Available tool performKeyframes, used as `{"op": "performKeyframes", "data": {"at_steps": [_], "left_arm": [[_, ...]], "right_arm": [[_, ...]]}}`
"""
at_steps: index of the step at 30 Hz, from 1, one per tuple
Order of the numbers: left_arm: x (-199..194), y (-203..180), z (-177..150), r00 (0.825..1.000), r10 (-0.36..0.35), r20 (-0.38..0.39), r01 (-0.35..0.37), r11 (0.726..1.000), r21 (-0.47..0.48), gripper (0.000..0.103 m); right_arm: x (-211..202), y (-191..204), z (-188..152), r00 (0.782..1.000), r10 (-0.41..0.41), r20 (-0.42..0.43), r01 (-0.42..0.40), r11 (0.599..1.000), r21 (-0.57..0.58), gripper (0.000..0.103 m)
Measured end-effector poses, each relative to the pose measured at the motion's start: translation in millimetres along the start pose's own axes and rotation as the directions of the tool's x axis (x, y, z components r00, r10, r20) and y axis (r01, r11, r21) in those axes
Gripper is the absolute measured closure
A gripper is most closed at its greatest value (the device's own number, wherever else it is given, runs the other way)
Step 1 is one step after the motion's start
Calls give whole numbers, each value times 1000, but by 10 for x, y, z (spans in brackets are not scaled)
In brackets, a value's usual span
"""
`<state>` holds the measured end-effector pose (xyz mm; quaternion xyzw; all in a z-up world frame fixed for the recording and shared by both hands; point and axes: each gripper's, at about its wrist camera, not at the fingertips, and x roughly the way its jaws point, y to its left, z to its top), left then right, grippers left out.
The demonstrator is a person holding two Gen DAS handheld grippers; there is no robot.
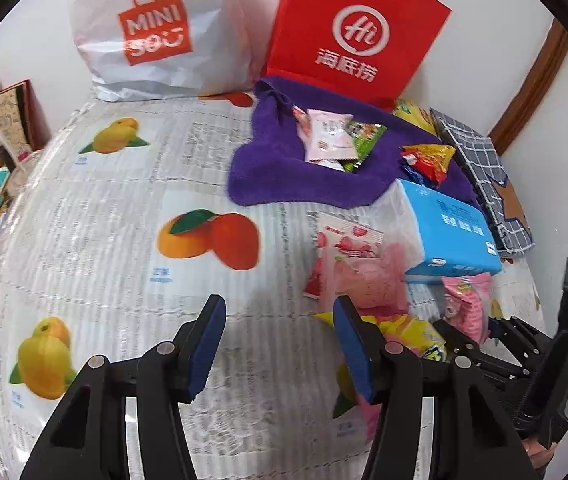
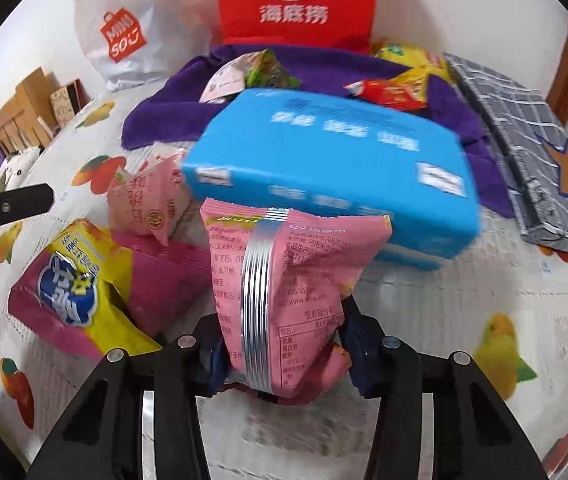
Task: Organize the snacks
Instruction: 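Grasp the pink chip bag with the right gripper while the left grasps the yellow-pink bag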
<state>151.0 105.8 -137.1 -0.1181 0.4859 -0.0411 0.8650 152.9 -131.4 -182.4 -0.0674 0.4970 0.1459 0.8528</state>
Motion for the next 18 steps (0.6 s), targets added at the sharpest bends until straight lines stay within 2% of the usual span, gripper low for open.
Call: {"op": "performKeyframes", "data": {"at_steps": [10, 14, 18], "left_arm": [[40, -398, 77, 996, -84, -29, 85, 995, 42, 49], [113, -575, 27, 994, -89, -61, 93, 993, 75, 48], [182, -686, -67, 994, -75, -83, 84, 991, 102, 42]], "right_arm": [[-221, -535, -148, 997, -66, 34, 64, 995, 74, 56], [-233, -632, -199, 997, -76, 32, 73, 993, 94, 56], [-252, -710, -266, 995, -92, 32, 88, 991, 105, 56]]}}
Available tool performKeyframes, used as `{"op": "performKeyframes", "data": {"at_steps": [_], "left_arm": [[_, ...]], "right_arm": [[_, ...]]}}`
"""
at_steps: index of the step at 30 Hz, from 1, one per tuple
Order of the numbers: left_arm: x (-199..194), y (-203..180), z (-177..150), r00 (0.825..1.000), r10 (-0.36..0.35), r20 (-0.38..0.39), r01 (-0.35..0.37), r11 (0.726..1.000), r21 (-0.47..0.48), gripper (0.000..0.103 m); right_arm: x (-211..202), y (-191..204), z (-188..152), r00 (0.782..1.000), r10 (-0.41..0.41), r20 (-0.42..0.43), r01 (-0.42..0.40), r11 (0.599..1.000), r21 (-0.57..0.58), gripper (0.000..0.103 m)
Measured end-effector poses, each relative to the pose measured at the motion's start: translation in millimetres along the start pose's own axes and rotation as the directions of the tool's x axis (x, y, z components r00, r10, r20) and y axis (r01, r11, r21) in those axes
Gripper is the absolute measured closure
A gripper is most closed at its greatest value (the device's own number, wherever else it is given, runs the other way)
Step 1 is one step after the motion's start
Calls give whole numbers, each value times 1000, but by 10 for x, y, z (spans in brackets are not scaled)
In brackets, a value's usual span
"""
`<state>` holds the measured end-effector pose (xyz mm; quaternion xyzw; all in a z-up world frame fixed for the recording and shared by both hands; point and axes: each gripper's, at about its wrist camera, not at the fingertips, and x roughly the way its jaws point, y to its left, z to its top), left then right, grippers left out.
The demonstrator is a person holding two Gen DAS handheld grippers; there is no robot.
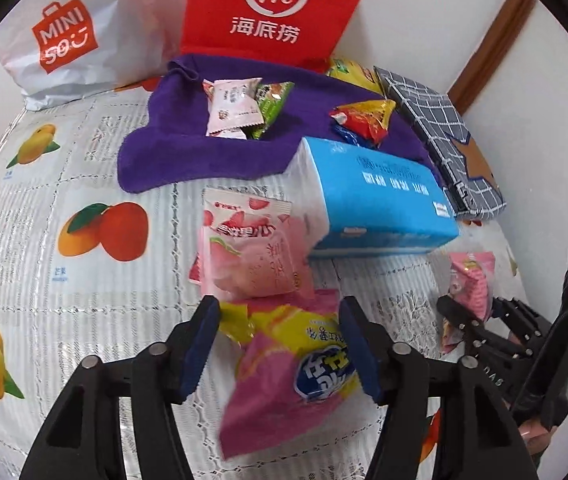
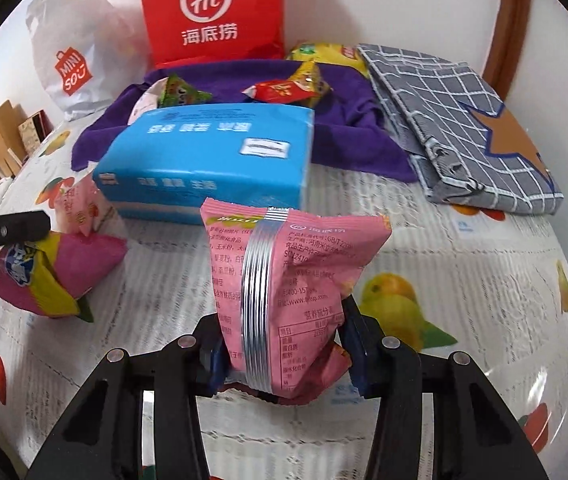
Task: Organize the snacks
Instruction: 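Grasp the pink chip bag with the right gripper while the left grasps the yellow-pink bag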
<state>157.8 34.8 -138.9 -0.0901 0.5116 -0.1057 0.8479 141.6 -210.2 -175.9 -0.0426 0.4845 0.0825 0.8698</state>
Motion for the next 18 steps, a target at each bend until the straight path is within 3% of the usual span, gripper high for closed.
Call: {"op": "performKeyframes", "data": {"at_steps": [9, 18], "left_arm": [[98, -81, -140, 999, -28, -26, 29, 1000, 13, 31], [169, -248, -242, 997, -50, -54, 53, 997, 64, 31]], "right_arm": [[42, 2, -66, 1000, 9, -8, -9, 1000, -4, 56], [1, 6, -99, 1000, 11, 0, -11, 1000, -9, 56]]}}
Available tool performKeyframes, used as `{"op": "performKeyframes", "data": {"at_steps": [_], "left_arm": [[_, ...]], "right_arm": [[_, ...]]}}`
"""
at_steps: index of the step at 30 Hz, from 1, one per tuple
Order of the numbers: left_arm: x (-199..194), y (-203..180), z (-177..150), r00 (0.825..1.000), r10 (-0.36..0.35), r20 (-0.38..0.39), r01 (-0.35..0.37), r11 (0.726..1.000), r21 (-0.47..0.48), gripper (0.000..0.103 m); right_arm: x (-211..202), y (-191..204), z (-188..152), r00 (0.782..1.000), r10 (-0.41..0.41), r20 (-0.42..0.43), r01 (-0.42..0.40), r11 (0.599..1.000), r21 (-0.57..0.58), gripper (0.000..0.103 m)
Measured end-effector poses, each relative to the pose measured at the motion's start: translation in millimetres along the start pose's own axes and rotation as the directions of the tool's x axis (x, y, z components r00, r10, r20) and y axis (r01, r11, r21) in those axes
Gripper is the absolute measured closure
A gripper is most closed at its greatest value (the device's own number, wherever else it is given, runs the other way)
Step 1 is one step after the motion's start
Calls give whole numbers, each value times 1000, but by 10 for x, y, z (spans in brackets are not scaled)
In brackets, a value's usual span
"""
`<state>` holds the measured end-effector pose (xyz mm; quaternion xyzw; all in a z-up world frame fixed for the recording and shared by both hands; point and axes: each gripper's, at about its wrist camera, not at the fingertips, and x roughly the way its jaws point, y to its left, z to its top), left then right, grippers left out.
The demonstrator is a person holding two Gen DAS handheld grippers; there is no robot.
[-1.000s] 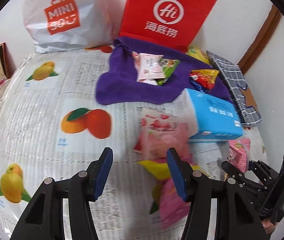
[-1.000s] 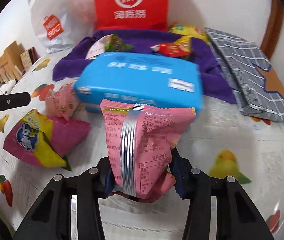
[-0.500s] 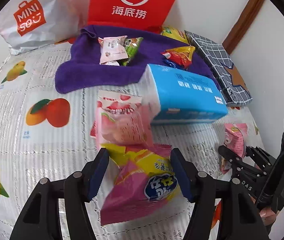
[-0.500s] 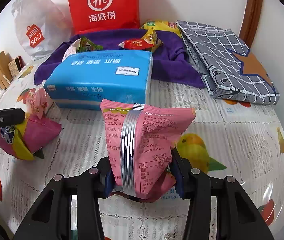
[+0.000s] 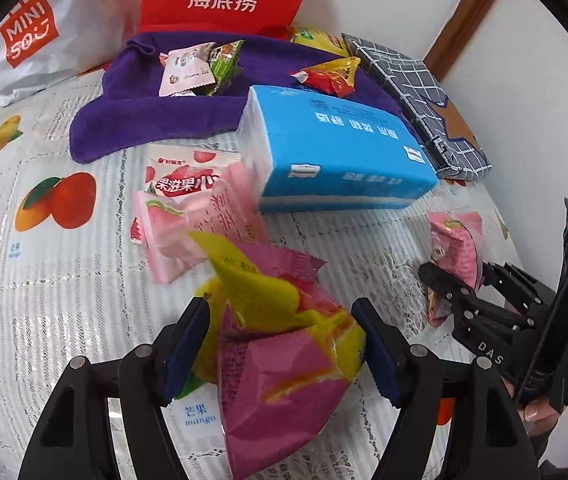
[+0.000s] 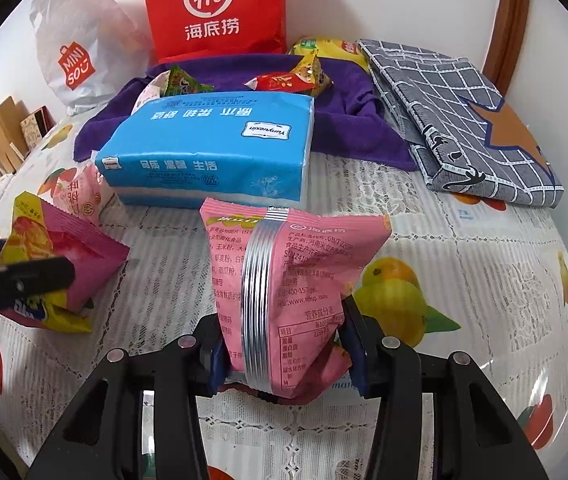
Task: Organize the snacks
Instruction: 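Grasp the pink chip bag with the right gripper while the left grasps the yellow-pink bag, then lift both held bags up from the bed with both grippers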
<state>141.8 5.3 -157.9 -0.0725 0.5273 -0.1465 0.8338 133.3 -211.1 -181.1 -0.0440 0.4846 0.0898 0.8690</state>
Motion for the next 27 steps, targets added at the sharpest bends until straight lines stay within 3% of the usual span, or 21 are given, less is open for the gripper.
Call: {"op": "performKeyframes", "data": {"at_steps": [6, 16, 20, 27], "left_arm": [[10, -7, -47, 999, -33, 3, 33, 999, -2, 37], [-72, -48, -45, 999, -27, 40, 26, 999, 26, 45], [-103, -6, -46, 998, -22, 50, 21, 1000, 13, 53], [-182, 24, -39, 997, -26, 71, 26, 1000, 12, 55]], "right_arm": [[36, -11, -11, 1000, 0, -7, 0, 1000, 4, 56], [-31, -64, -19, 1000, -13, 7, 13, 1000, 19, 56], [-28, -68, -9, 1000, -16, 6, 16, 1000, 24, 56], [-94, -60, -1, 1000, -22, 19, 21, 999, 24, 56]]}}
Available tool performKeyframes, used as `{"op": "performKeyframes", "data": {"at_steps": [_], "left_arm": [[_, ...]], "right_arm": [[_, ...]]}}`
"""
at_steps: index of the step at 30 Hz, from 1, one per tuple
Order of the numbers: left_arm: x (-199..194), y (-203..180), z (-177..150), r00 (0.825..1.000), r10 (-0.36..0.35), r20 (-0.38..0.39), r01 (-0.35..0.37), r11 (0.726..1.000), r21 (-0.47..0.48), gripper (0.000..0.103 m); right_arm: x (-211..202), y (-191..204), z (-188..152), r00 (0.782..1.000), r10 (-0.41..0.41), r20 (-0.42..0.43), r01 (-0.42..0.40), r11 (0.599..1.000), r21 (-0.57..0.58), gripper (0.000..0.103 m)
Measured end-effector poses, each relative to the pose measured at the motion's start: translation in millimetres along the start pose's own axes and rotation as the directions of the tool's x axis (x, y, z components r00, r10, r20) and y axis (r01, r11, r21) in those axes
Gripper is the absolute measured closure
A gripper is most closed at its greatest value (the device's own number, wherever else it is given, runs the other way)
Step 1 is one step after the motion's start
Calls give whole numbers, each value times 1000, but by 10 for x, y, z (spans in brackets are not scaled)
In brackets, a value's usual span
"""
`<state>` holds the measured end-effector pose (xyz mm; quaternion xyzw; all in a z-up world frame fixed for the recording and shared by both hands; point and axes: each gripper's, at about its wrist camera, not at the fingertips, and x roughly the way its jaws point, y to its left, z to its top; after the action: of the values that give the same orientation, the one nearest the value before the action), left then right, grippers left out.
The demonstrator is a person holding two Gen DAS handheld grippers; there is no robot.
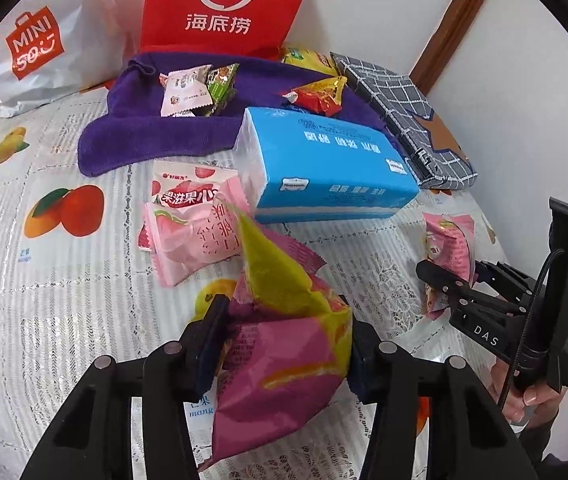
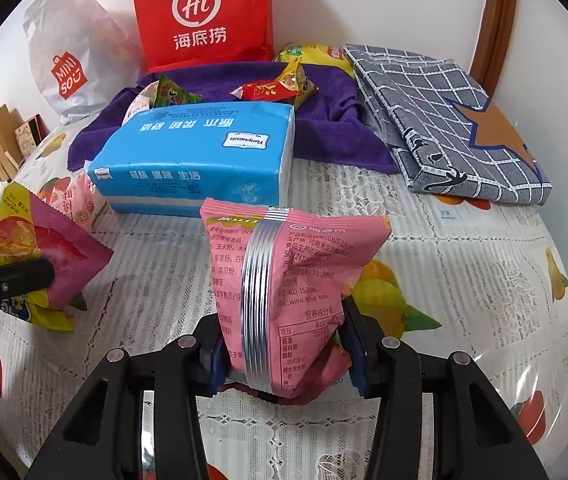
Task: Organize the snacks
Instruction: 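Lift both held bags up from the bed with both grippers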
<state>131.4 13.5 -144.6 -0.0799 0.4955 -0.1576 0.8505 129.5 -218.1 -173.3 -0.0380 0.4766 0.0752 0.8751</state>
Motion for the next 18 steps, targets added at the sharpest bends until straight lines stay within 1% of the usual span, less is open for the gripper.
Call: {"op": "performKeyframes", "data": {"at_steps": [7, 12, 18], "left_arm": [[-107, 52, 37, 999, 7, 32, -6, 1000, -14, 56], [-192, 74, 91, 999, -1, 50, 1, 1000, -15, 57], [-269, 61, 164, 996, 18, 83, -17, 1000, -12, 57]], "right_arm": [[-53, 34, 42, 1000, 4, 16, -4, 1000, -2, 56], [-159, 54, 92, 999, 4, 45, -4, 1000, -9, 56], [-228, 85, 169, 998, 5, 70, -3, 1000, -25, 56]]}}
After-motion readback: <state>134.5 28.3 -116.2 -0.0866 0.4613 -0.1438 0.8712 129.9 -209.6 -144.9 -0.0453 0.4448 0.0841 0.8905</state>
